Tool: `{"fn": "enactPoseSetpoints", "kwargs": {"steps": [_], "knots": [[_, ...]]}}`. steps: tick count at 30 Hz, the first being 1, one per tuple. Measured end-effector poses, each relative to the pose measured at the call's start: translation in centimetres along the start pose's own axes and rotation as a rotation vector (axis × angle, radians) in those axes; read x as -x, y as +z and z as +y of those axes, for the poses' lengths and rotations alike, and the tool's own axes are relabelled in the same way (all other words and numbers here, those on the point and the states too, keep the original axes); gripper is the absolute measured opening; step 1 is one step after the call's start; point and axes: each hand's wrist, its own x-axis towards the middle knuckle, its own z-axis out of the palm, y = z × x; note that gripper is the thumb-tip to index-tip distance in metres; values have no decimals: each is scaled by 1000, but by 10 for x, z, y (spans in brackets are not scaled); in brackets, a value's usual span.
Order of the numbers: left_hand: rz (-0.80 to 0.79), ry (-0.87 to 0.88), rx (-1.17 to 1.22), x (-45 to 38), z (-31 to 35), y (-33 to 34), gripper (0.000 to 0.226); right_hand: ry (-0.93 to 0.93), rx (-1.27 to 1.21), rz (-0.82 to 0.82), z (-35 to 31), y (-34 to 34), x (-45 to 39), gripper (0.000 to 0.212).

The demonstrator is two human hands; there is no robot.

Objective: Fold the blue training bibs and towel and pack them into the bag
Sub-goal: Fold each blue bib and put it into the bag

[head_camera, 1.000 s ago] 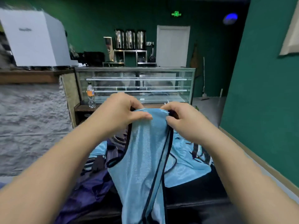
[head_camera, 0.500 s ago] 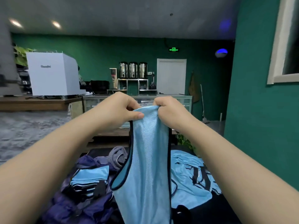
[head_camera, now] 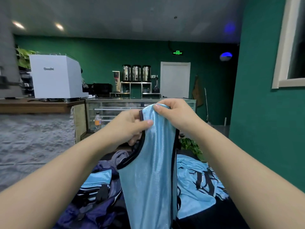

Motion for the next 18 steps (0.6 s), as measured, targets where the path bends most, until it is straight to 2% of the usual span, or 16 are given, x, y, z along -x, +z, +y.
{"fn": "enactPoseSetpoints", "kwargs": {"steps": [4,8,11,14,16,18], "knots": [[-311,-112,-241,9,-15,7,11,30,-5,125,15,-10,-3,18],[-498,-78,-889,23,-28,16,30,71,-17,231,32,-25,-4,19],[-523,-33,-1294,31,-36,13,43,110,31,271,50,-36,-3,20],[-521,168,-1527,28,-38,-2,46,139,91,239,63,-40,-2,19],[-467,293,-1514,22,-33,-15,51,99,113,297,59,-45,-3,19],[-340,400,-1331,17,-27,-25,49,16,98,433,47,-51,-6,17]]}}
